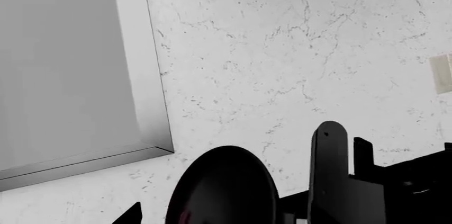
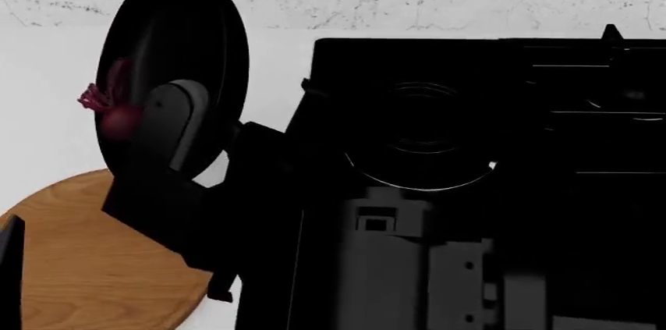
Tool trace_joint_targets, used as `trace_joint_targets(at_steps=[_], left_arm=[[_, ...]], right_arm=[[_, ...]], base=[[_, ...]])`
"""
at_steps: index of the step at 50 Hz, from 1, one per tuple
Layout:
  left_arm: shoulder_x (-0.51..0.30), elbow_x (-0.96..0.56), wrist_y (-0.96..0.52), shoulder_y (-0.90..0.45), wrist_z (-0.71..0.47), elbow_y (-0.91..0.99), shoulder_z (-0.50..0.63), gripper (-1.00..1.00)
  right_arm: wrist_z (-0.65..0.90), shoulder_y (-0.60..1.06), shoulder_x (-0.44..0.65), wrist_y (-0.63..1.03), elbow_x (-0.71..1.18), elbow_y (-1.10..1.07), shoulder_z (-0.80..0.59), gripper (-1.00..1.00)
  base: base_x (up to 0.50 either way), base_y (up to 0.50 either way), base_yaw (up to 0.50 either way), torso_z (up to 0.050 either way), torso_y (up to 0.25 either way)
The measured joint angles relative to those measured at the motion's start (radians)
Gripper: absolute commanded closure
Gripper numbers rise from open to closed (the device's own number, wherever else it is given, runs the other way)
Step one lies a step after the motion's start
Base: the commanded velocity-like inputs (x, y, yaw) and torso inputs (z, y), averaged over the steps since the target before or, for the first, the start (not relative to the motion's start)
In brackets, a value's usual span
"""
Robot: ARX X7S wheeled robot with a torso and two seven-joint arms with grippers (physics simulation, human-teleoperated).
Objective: Pick up the pan and dump the vegetables in it onto the plate. Then return the pan to the stove.
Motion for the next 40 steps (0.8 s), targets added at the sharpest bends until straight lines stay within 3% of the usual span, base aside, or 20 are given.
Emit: trace_joint_targets(at_steps=[40], left_arm=[[0.026, 0.023, 0.048, 0.055, 0.004, -0.032, 0.012, -1.00]], right_arm=[[0.210, 0.091, -0.112, 0.258, -0.081, -0.099, -0.086, 1.00]], base=[[0.00, 0.00, 0.00, 0.001, 0.005]])
